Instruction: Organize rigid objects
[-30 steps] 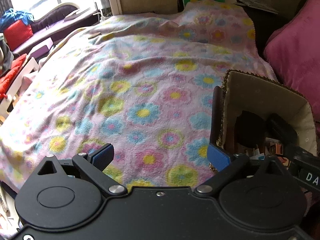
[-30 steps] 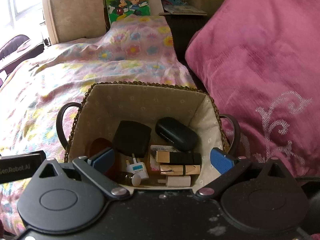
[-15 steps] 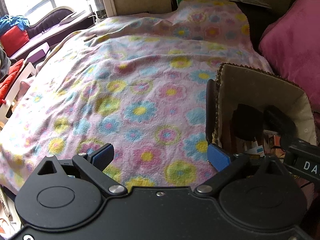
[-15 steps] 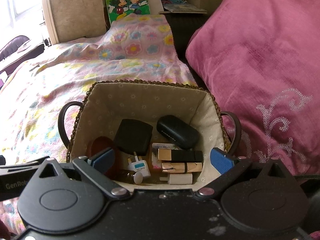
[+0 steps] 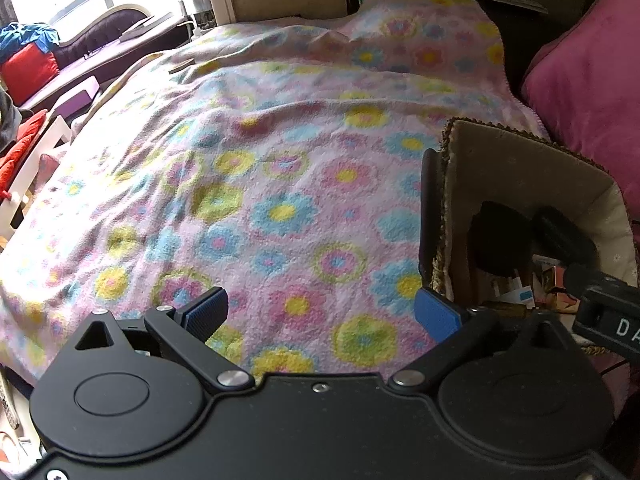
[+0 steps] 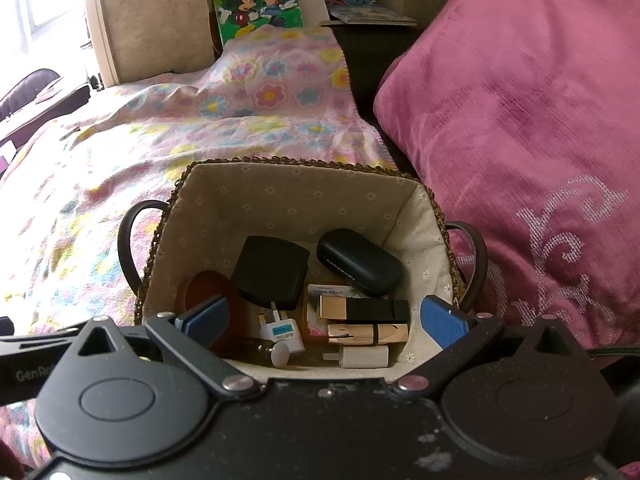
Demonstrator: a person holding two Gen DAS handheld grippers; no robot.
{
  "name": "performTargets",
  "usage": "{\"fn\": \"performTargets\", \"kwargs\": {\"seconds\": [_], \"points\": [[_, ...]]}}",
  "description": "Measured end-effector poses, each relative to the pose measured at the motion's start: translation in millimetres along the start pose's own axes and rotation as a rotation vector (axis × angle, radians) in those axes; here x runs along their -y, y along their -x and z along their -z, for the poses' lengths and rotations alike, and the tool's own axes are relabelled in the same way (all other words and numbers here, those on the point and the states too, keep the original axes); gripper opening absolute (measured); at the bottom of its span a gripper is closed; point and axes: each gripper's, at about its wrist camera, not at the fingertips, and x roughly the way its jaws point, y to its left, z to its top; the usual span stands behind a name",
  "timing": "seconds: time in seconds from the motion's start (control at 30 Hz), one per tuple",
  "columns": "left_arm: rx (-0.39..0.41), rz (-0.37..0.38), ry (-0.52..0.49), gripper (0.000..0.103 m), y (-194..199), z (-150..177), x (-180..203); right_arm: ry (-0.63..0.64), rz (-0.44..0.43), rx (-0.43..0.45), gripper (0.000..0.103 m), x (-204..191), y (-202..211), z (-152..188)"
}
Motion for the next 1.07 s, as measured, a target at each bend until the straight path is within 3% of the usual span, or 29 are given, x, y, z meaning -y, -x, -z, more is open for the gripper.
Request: {"fn": "performTargets", "kwargs": {"seconds": [1.07], "points": [[-0.006,0.005,-0.016,0.097,-2.6,0.4,3.6,-0.012,-0.006,-0.009,0.102,-0.1,-4.6,-0.2]]}}
